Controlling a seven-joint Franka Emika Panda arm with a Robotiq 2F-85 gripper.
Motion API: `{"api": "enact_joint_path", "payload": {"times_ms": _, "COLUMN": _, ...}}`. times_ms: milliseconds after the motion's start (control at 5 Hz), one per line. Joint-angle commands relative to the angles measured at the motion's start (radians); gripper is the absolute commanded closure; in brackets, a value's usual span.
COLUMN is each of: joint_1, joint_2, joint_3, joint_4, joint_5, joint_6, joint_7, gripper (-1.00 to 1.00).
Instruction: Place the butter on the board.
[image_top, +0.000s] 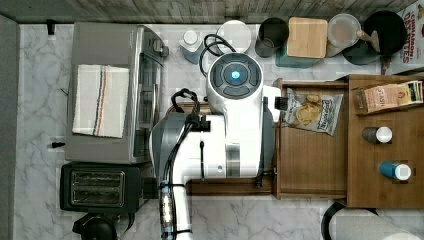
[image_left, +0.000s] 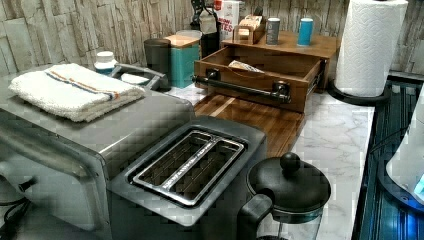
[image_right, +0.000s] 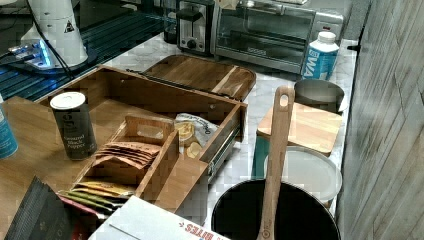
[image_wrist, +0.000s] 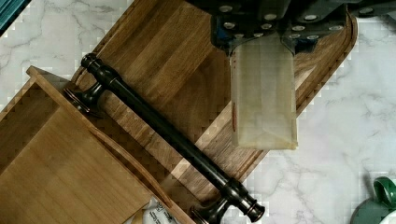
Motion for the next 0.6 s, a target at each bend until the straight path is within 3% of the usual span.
{"api": "enact_joint_path", "payload": {"times_ms": 200, "joint_1": -0.001, "joint_2": 0.0, "joint_3": 0.001, "joint_4": -0.009, "joint_5": 0.0, "joint_6": 0.0, "joint_7": 0.0, "gripper": 1.0}}
{"api": "enact_joint_path", "payload": {"times_ms": 600, "joint_1": 0.033, "joint_2": -0.098, "joint_3": 0.032, "joint_4": -0.21, "joint_5": 0.024, "joint_6": 0.167, "joint_7": 0.092, "gripper": 1.0}}
